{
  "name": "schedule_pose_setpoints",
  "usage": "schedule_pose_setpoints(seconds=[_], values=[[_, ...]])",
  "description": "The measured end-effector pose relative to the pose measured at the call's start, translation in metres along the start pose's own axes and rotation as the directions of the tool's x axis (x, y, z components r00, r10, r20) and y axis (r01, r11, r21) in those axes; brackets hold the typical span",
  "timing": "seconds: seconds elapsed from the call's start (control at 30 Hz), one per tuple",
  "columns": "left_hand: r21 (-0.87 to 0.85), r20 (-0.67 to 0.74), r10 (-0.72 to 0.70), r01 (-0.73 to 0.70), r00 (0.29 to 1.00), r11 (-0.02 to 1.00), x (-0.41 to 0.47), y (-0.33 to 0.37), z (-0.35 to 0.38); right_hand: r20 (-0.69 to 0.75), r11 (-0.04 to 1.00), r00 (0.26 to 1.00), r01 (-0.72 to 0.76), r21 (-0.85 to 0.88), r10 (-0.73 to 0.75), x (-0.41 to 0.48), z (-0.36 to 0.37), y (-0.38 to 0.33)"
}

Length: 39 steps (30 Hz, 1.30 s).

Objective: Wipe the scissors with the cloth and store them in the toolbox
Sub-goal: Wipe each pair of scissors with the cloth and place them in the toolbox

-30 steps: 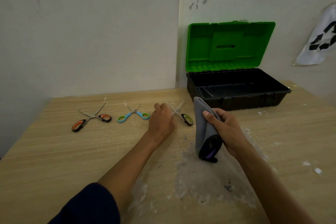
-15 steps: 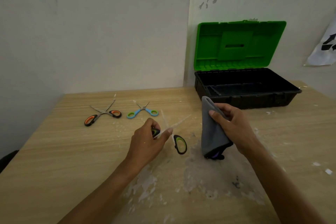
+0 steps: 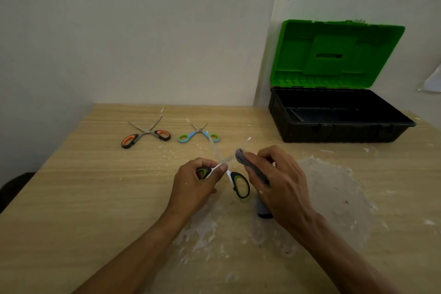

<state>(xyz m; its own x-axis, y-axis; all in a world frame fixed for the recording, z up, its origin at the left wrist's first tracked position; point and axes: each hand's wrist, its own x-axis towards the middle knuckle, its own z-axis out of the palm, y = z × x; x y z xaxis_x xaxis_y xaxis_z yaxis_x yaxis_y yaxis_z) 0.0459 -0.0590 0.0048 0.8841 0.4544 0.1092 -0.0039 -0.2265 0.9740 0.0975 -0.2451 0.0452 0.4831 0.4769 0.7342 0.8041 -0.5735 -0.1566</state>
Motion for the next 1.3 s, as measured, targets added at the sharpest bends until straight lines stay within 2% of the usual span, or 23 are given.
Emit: schedule_pose_setpoints(seconds=[0.17,0.3,0.4,0.57,0.77,0.87,1.07,1.2,1.3], values=[[-0.012,-0.024,-0.062,0.062,0.998,0.998,0.005,-0.005,-0.004,0.027,0.999,0.999,-0.041,0.024,0.040,-0.003,0.011,0.001],[-0.023,-0.005,-0.078,0.078,0.997,0.997,0.006,-0.008,-0.004,0.081,0.995,0.996,0.012,0.097,-0.020,0.000,0.019,-0.004],[-0.009,0.001,-0.059,0.059,0.998,0.998,0.004,-0.011,-0.003,0.139,0.998,0.989,0.057,0.012,-0.058,0.002,0.024,-0.011],[-0.030,0.009,-0.069,0.069,0.998,0.997,0.005,-0.015,-0.003,0.117,0.993,0.990,0.087,-0.075,-0.078,0.001,0.031,-0.019],[0.014,-0.011,-0.028,0.029,1.000,0.999,0.006,-0.016,-0.001,0.189,0.982,0.977,0.124,-0.143,-0.096,-0.005,0.039,-0.016],[0.042,-0.021,-0.006,0.007,1.000,0.999,0.004,-0.014,0.000,0.159,0.979,0.983,0.122,-0.162,-0.096,-0.005,0.041,-0.014],[-0.011,0.001,0.035,-0.035,0.999,0.999,0.002,-0.016,0.000,0.108,0.972,0.990,0.113,-0.207,-0.092,-0.004,0.042,0.000],[-0.044,0.010,0.012,-0.012,1.000,0.999,0.002,-0.016,0.002,0.055,0.967,0.997,0.066,-0.246,-0.054,-0.002,0.042,0.008],[-0.051,0.009,-0.011,0.011,1.000,0.999,0.003,-0.015,0.002,0.046,0.968,0.995,0.100,-0.229,-0.092,-0.005,0.042,0.007]])
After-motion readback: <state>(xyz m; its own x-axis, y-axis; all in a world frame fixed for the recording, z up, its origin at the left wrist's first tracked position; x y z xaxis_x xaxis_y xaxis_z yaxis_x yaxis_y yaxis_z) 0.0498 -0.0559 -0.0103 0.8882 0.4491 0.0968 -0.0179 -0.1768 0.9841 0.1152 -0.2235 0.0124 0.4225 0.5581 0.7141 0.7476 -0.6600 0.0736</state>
